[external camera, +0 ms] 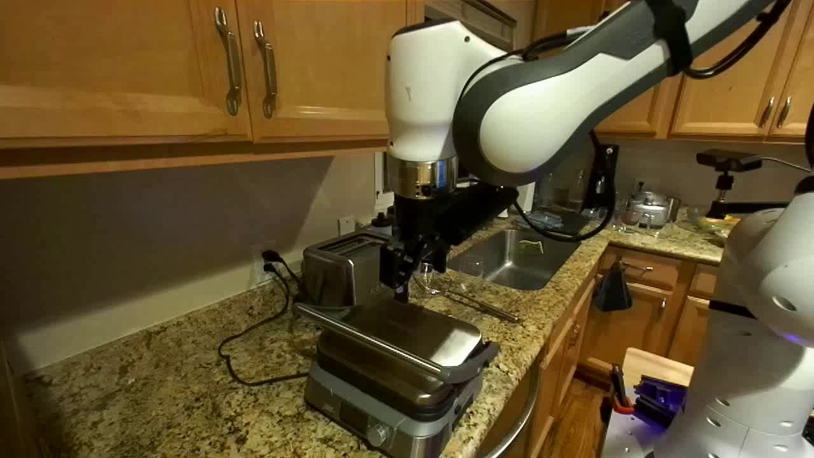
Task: Open the lid of the toaster.
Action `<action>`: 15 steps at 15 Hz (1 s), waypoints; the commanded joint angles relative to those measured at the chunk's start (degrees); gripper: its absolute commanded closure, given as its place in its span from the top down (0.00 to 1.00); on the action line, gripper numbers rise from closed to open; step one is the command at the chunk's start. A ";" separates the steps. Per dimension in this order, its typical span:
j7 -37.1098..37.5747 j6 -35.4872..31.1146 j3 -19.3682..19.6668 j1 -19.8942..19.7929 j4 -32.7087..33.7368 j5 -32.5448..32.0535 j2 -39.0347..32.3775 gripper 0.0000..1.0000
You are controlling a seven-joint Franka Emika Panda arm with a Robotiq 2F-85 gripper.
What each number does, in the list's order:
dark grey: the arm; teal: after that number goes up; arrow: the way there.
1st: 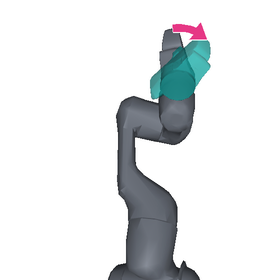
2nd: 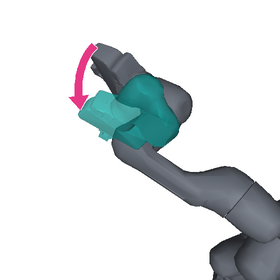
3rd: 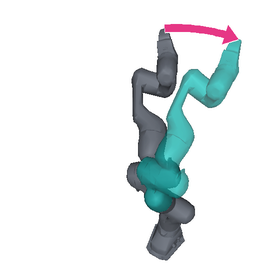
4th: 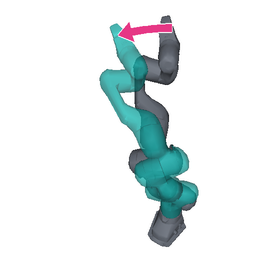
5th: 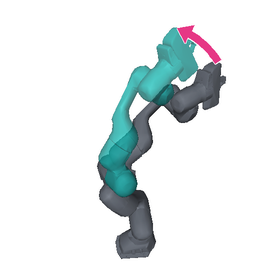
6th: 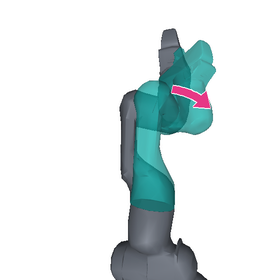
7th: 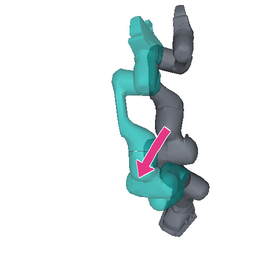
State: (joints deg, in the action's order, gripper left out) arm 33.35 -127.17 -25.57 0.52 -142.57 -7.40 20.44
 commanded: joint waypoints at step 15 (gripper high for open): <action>-0.53 -0.28 5.71 2.29 9.46 -6.11 -13.35 1.00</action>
State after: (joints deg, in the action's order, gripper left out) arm 32.67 -127.27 -21.94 1.73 -137.85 -10.93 13.16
